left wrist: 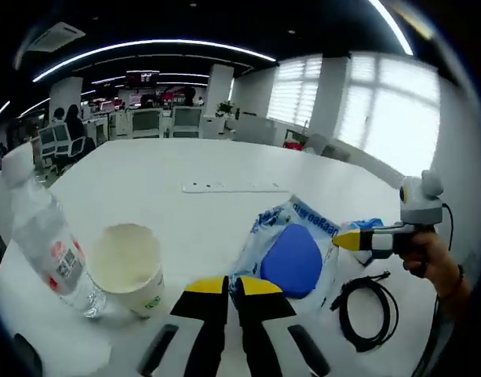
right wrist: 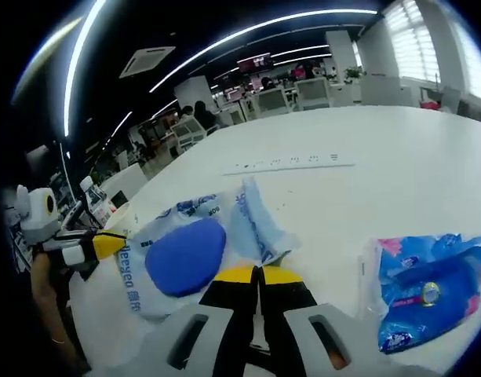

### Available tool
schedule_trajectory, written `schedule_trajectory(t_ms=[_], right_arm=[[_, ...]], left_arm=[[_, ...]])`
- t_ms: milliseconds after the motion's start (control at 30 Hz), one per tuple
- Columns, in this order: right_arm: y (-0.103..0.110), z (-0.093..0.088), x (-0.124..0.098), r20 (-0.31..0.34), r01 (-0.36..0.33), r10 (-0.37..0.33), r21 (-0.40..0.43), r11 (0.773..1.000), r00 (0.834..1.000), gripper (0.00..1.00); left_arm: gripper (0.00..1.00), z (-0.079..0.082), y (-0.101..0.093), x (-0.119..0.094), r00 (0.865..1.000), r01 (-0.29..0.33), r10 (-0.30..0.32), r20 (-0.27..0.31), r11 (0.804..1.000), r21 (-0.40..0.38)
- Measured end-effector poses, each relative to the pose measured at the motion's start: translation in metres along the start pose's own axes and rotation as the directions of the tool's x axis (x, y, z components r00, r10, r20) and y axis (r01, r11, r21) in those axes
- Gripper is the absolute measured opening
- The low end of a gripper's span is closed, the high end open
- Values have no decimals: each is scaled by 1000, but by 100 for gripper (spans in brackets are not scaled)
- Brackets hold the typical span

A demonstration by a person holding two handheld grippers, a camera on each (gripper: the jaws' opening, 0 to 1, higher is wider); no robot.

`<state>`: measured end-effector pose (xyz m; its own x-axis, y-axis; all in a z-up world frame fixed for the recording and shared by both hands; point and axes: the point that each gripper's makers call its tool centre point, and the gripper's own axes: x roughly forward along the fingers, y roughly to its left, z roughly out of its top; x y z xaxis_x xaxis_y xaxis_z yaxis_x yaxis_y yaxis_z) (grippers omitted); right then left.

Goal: Arrange the tabletop items into an orderly group along one side of the table until the central work area is clear of visible clutter.

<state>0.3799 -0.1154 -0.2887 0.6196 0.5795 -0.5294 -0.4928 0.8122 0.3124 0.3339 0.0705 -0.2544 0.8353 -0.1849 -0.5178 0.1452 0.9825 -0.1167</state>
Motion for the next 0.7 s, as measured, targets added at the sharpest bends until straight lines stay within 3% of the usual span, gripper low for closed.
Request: schedule_trajectory(t_ms=[200,333,467,700], right_arm=[[10,-12,-9,-9,-52,52,52,997,999,0],[22,-21,-11,-23,-102,105,91,991,994,0],[27,-26,-13,-24,-114,117,95,989,993,0],[32,-35,-14,-33,-122,126,113,986,991,0]], left_arm=[[1,14,6,5,999,-33,35,-21,998,57],[1,18,13,8,999,-48,49,-19,998,51],[0,22,13,12,997,-66,68,-25,994,85],[0,26,12,30,989,-118,136,-64,967,227]])
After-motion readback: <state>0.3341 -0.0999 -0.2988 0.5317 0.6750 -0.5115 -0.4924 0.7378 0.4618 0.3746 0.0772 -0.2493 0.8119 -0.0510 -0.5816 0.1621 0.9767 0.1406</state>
